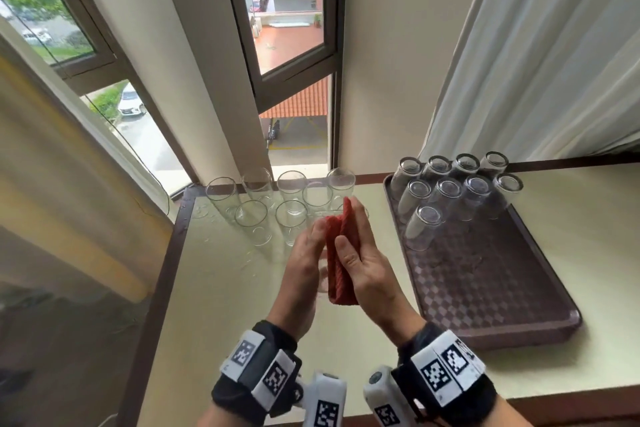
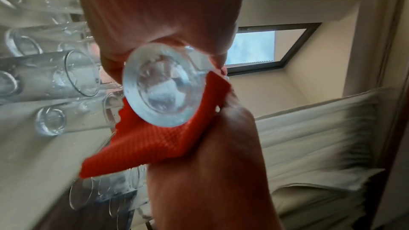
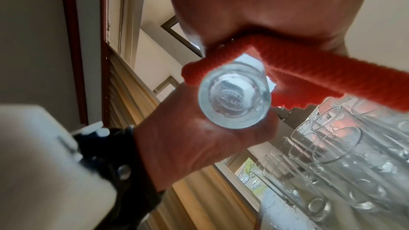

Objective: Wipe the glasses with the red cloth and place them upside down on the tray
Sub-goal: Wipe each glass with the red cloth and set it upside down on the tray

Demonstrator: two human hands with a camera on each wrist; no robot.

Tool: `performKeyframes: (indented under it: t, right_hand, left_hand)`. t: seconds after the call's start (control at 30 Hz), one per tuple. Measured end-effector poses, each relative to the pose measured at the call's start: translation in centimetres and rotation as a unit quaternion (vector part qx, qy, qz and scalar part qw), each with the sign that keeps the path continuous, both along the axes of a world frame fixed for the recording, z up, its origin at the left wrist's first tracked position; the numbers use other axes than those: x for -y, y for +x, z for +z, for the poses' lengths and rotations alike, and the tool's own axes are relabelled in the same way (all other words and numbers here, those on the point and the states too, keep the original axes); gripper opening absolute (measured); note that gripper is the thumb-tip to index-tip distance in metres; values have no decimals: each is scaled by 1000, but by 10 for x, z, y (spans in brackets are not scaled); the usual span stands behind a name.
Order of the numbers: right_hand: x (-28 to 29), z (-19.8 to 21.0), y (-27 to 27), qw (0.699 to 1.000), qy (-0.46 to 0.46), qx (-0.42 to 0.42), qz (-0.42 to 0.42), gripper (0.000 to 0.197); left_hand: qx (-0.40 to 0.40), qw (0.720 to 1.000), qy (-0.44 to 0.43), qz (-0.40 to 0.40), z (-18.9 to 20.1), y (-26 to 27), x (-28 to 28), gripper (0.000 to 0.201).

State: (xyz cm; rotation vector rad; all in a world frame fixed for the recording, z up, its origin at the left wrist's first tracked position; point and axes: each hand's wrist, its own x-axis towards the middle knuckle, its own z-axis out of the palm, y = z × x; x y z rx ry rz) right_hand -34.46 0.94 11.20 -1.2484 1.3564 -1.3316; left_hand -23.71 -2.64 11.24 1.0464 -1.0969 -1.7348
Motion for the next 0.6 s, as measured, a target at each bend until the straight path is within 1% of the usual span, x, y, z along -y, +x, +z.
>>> performKeyframes:
  t: [0.1, 0.2, 0.23, 0.27, 0.33, 0.4, 0.43, 0.5, 0.53, 0.6]
  right_hand:
    - [15, 9, 4, 997, -16, 60, -47, 59]
    - [25, 18, 8, 997, -16, 67, -41, 50]
    - [26, 21, 10, 997, -18, 63, -35, 50]
    - [24, 23, 13, 998, -26, 51, -23, 53]
    - [19, 23, 20, 999, -46, 18, 5, 63]
    - [13, 20, 26, 998, -55, -24, 25, 72]
    - [12, 20, 27, 997, -59, -37, 30, 74]
    - [16, 20, 28, 997, -63, -37, 31, 73]
    - [20, 20, 27, 998, -59, -25, 23, 72]
    - [32, 23, 24, 999, -44, 32, 7, 71]
  left_hand:
    - [-10, 1000, -25, -15, 7, 3, -2, 55]
    - [-14, 999, -21, 20, 11, 3, -2, 76]
    - [-18, 999, -15, 35, 12, 4, -1, 73]
    - [-25, 998, -11, 52, 14, 6, 1, 65]
    - [-38, 996, -1, 75, 20, 9, 6, 43]
    - [-41, 996, 12, 84, 20, 12, 10, 34]
    - [-39, 995, 16, 89, 20, 13, 12, 33]
    - [-50, 994, 19, 94, 23, 13, 12, 32]
    - [-53, 995, 10, 88, 23, 12, 12, 35]
    - [-45, 996, -8, 76, 26, 9, 12, 49]
